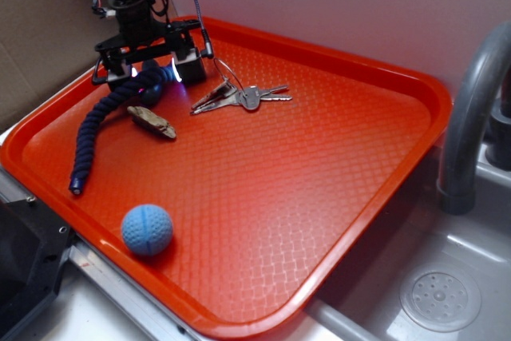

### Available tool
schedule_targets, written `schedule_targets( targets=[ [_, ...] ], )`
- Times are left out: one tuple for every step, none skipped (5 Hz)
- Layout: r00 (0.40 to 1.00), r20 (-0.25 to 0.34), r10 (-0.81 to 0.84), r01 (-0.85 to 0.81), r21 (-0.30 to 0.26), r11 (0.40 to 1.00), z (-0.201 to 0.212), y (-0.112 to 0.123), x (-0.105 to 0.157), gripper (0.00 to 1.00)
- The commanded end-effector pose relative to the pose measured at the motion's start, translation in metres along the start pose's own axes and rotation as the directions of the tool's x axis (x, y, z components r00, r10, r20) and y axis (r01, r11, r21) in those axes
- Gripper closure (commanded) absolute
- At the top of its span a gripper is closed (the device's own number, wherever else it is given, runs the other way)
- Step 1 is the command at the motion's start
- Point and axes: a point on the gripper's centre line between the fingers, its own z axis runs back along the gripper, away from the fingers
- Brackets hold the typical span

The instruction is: Grab the plastic pickle.

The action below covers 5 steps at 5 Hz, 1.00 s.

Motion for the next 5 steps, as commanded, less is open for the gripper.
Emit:
schedule_targets(
  targets=[
    [0.995,0.025,-0.096,0.099,-0.247,0.964,0.094,0.025,-0.004,0.00],
    [0.999,0.029,-0.025,0.032,-0.281,0.959,0.116,0.035,0.010,0.00],
    [0.999,0.036,0.015,-0.005,-0.263,0.965,0.112,0.039,0.017,0.00],
    [0.999,0.046,0.020,-0.009,-0.246,0.969,0.108,0.040,0.018,0.00],
    [0.998,0.056,0.021,-0.008,-0.216,0.976,0.100,0.041,0.022,0.00]
  ],
)
